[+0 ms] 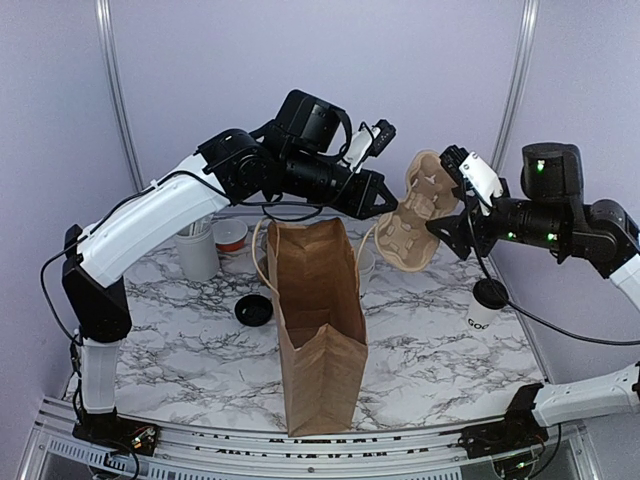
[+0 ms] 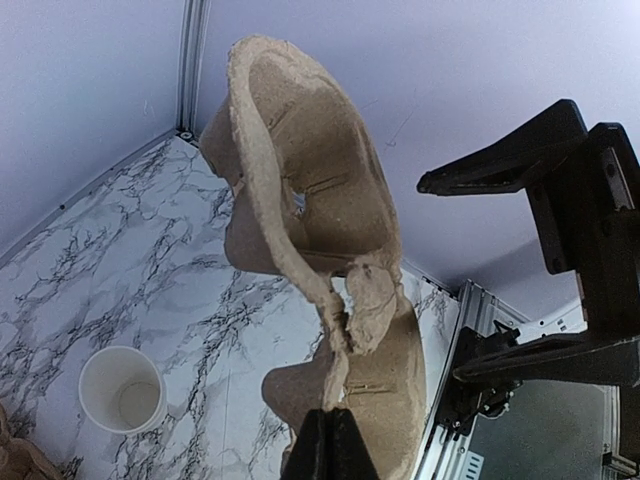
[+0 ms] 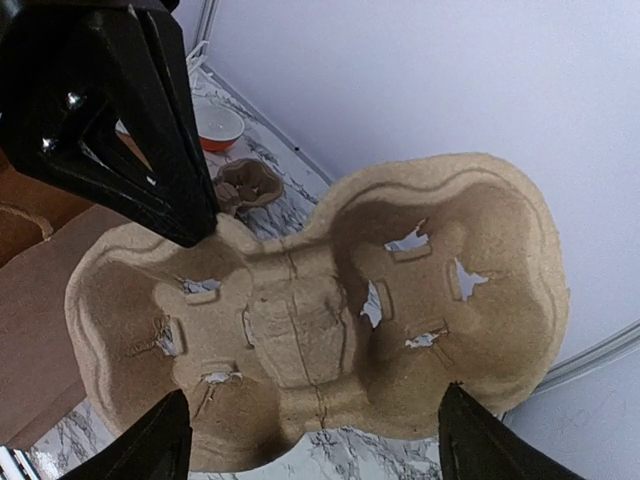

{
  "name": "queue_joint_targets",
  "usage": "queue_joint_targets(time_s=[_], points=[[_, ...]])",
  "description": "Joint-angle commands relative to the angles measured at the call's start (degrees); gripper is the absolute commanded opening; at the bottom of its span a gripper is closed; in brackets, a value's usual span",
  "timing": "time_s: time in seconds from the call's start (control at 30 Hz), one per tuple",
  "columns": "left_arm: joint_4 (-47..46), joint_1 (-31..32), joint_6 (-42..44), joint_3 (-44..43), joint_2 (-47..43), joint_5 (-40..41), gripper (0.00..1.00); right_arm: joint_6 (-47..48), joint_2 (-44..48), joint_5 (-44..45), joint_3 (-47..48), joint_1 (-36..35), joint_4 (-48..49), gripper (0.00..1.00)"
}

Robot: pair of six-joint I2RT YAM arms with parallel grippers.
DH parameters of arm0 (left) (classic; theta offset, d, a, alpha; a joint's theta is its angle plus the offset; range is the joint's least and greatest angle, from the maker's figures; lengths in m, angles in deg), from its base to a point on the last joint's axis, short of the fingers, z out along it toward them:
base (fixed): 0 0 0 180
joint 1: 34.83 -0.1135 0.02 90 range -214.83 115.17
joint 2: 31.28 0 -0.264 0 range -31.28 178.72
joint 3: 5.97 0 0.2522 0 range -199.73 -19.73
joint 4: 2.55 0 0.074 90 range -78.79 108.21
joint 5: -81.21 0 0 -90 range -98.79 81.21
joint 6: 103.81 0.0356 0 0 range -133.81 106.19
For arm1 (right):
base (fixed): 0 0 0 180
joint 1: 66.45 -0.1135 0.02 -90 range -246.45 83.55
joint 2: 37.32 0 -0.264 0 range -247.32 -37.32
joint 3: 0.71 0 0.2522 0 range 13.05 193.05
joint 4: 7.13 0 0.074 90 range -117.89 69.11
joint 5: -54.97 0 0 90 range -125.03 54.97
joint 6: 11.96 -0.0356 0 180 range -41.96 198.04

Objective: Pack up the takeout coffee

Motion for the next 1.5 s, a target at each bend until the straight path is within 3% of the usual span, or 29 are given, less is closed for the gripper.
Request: queue_joint_targets(time_s=[0.0,0.47,0.97,1.2,1.47], points=[[1.12,0.52,0.97,-1.64,0.96,-1.65,0.00,1.28,-0.20,2.94,-1.49,-1.00,2.13,0.82],[1.30,1.96,2.12,-1.29,1.13,-1.98,0.00,4.80,0.27,6.01,-6.82,-1.32,9.33,0.81],[1.71,2.58,2.66,-1.46,0.66,-1.36,0.00,4.41,-1.99,3.36,-6.72,-2.24,8.60,0.74],[1.74,2.59,2.89,-1.55,0.62,-1.17,0.00,3.53,-2.75,3.05,-6.27,-2.51,7.33,0.67],[1.74,2.57,3.11,-1.55,0.66,-0.98,0.00,2.44,-3.28,3.44,-6.24,-2.56,6.44,0.51]])
